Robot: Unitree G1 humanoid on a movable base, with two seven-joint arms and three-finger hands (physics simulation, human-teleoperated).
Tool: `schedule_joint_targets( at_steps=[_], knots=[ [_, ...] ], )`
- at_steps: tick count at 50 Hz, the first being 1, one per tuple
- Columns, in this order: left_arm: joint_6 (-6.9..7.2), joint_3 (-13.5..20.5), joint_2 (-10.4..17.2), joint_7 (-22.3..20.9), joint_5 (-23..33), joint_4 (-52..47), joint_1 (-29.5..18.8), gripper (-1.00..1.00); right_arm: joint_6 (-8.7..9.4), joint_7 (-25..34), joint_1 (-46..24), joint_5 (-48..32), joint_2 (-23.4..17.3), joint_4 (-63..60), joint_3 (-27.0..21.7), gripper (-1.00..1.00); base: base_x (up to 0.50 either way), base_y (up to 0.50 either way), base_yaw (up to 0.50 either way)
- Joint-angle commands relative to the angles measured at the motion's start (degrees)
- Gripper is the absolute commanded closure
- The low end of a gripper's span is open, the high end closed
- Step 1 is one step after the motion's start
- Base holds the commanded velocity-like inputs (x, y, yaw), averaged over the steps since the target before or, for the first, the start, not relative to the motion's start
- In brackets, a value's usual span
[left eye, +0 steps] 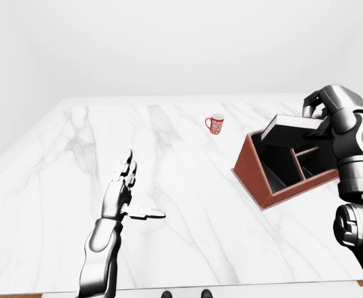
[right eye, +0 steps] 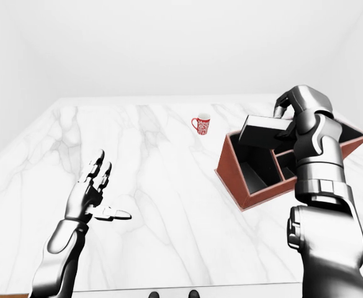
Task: Pick up the book and place it in the left compartment of the caddy.
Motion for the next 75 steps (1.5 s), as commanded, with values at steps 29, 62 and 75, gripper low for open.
schedule_joint_targets(
  at_steps=[29,62,75],
  knots=[
    [0.0,-0.37,-0.01,0.22,0.57,0.79,-0.13,-1.0,0.0,-21.6,-0.52,7.35,1.57,18.83,0.85,1.0,0.0,0.0,0.0],
    [0.0,0.06,0.05,0.04,0.4,0.19,-0.03,-1.0,0.0,-27.03,0.13,12.37,4.12,24.03,1.78,1.0,0.0,0.0,0.0],
    [0.0,-0.31,0.1,0.42,0.96,2.45,-0.95,-1.0,0.0,-28.19,1.35,13.28,4.37,25.34,1.59,1.0,0.0,0.0,0.0]
  ],
)
